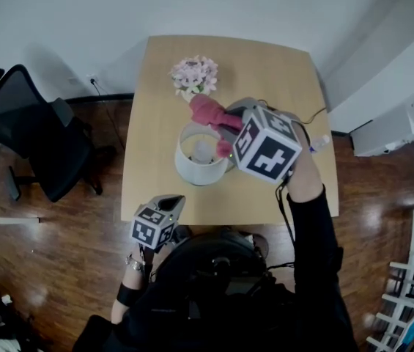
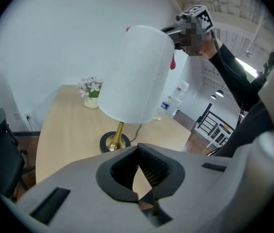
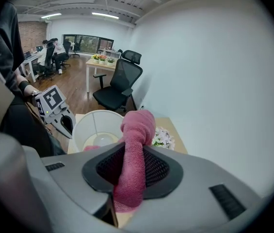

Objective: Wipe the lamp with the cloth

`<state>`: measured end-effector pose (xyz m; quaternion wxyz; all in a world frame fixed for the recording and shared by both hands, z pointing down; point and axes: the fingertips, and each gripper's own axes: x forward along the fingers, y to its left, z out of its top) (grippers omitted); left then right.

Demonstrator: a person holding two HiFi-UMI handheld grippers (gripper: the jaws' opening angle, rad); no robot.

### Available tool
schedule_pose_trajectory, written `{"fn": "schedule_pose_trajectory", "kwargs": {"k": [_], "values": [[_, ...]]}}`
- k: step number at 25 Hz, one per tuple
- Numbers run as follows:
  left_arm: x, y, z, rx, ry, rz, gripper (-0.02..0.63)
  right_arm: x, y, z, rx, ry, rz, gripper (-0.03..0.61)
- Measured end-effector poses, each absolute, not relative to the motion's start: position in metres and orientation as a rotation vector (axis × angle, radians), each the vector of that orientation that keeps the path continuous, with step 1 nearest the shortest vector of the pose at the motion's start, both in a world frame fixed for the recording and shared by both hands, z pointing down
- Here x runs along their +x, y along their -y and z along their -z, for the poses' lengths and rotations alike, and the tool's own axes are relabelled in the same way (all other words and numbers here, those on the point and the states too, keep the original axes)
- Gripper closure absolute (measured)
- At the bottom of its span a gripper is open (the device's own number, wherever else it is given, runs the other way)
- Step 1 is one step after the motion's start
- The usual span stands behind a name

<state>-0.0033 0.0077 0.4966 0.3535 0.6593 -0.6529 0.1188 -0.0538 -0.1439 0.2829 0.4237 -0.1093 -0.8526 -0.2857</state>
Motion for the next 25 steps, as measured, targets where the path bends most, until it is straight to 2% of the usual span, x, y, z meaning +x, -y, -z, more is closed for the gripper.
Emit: {"fn": "schedule_pose_trajectory", "kwargs": {"k": [12, 25], "values": [[0.006, -0.01, -0.489, 1.772, 1.649, -0.353, 0.621, -0.014, 0.092, -0.289, -0.397, 2.234, 0.566, 0.48], [0.012, -0.047, -0.491, 1.805, 1.586, -0.376, 0.621, -0.038, 0.028, -0.286, -0.39, 2.325, 0.547, 0.482]]}}
